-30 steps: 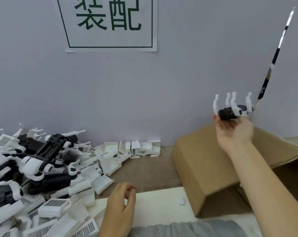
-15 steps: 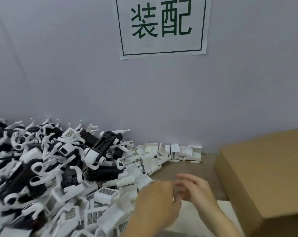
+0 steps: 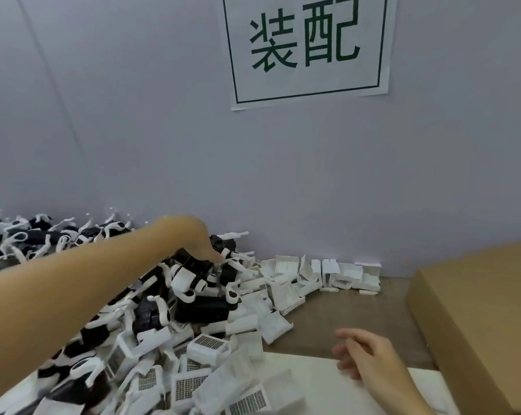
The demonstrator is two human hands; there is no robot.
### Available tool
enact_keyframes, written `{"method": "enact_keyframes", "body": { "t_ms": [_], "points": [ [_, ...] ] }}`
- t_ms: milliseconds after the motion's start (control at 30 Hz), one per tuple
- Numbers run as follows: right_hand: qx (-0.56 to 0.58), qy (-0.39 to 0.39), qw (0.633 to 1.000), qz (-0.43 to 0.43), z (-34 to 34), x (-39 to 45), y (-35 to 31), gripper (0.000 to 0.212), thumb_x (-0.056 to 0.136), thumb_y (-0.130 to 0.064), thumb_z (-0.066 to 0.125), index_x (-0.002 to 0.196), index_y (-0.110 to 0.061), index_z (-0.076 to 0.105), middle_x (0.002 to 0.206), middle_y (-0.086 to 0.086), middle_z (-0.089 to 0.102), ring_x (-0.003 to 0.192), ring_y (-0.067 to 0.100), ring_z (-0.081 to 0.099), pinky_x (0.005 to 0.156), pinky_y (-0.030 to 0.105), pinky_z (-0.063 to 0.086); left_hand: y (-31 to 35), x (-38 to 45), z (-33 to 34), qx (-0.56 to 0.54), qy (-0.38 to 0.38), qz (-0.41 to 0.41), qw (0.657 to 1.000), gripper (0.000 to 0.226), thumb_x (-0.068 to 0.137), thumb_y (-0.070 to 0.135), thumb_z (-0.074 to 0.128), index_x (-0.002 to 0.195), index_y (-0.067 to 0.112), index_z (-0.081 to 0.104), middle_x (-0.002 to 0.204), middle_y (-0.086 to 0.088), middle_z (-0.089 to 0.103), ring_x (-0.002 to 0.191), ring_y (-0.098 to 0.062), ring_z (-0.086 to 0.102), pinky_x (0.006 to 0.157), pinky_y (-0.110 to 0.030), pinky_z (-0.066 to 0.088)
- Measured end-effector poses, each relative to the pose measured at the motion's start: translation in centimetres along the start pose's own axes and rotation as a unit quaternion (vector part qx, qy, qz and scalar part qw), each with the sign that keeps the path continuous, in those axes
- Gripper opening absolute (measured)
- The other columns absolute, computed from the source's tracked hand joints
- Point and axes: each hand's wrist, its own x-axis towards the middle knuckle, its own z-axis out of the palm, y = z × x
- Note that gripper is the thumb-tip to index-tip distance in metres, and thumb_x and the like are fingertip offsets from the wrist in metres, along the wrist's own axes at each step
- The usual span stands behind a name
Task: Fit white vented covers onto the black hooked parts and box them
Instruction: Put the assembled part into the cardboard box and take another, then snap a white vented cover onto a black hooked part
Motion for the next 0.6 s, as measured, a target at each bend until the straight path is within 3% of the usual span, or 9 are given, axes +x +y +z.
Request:
{"method": "enact_keyframes", "body": {
  "t_ms": [67,133,200,233,333,433,533,600],
  "points": [
    [0.001,-0.003,1.000,-0.001,0.0,-0.1,-0.1,0.029,0.101,0.003,0.046,0.091,-0.008,0.071,0.072,0.012,0.071,0.050,0.016,0.061,0.040,0.017,0.040,1.0,0.1,2.0,-0.044,0.027,0.020,0.998,0.066,0.083,0.073,0.059,0.112,0.014,0.062,0.110,-0.002,0.063,0.112,-0.028,0.061,0.083,-0.035,0.047],
    [0.000,-0.006,1.000,-0.002,-0.1,0.0,0.0,0.030,0.100,0.004,0.046,0.090,-0.010,0.071,0.071,0.011,0.071,0.052,0.018,0.061,0.041,0.017,0.040,1.8,-0.1,4.2,-0.062,0.121,0.008,0.991,0.034,0.084,0.049,0.068,0.086,0.017,0.055,0.097,0.003,0.060,0.103,-0.023,0.061,0.077,-0.033,0.044],
    [-0.004,-0.008,1.000,-0.003,-0.1,-0.1,0.1,0.031,0.100,0.004,0.046,0.089,-0.011,0.071,0.070,0.009,0.071,0.054,0.020,0.061,0.041,0.018,0.040,2.4,-0.6,5.6,-0.083,0.191,-0.021,0.978,0.020,0.085,0.026,0.067,0.091,0.013,0.054,0.103,-0.002,0.062,0.106,-0.026,0.062,0.078,-0.034,0.044],
    [-0.002,-0.011,1.000,-0.005,-0.1,-0.1,0.2,0.031,0.100,0.004,0.045,0.090,-0.010,0.071,0.070,0.009,0.071,0.054,0.020,0.061,0.041,0.018,0.040,2.7,-1.0,5.8,-0.093,0.210,-0.034,0.973,0.022,0.086,0.025,0.067,0.098,0.011,0.056,0.109,-0.006,0.063,0.108,-0.028,0.061,0.082,-0.035,0.047],
    [0.001,-0.015,1.000,-0.012,-0.2,-0.1,0.1,0.030,0.100,0.005,0.046,0.092,-0.009,0.071,0.069,0.009,0.071,0.056,0.021,0.060,0.042,0.019,0.040,3.5,-2.8,5.1,-0.099,0.276,-0.055,0.954,0.034,0.088,0.031,0.067,0.114,0.012,0.056,0.118,-0.010,0.059,0.119,-0.032,0.051,0.090,-0.040,0.045],
    [-0.013,-0.016,0.999,-0.030,-0.3,-0.1,0.0,0.029,0.099,0.004,0.049,0.094,-0.013,0.072,0.069,0.005,0.074,0.057,0.015,0.061,0.044,0.020,0.040,5.2,-5.8,3.2,-0.163,0.330,-0.024,0.929,0.035,0.090,0.040,0.061,0.112,0.014,0.054,0.112,-0.008,0.049,0.115,-0.030,0.044,0.083,-0.041,0.045],
    [0.000,-0.020,0.999,-0.048,-0.5,-0.4,-0.4,0.027,0.098,0.001,0.052,0.097,-0.016,0.073,0.077,0.004,0.076,0.061,0.012,0.064,0.049,0.020,0.043,8.2,-9.0,2.2,-0.275,0.315,0.069,0.906,0.037,0.086,0.033,0.066,0.116,0.015,0.057,0.107,-0.004,0.036,0.112,-0.026,0.037,0.081,-0.035,0.047],
    [0.077,-0.004,0.996,-0.052,-0.6,-0.1,-0.6,0.025,0.100,-0.004,0.054,0.101,-0.019,0.074,0.091,0.009,0.076,0.074,0.017,0.066,0.058,0.027,0.047,10.7,-10.6,2.9,-0.333,0.271,0.127,0.894,0.040,0.082,0.029,0.068,0.121,0.022,0.061,0.108,-0.001,0.034,0.109,-0.025,0.038,0.088,-0.032,0.045]
  ]
}}
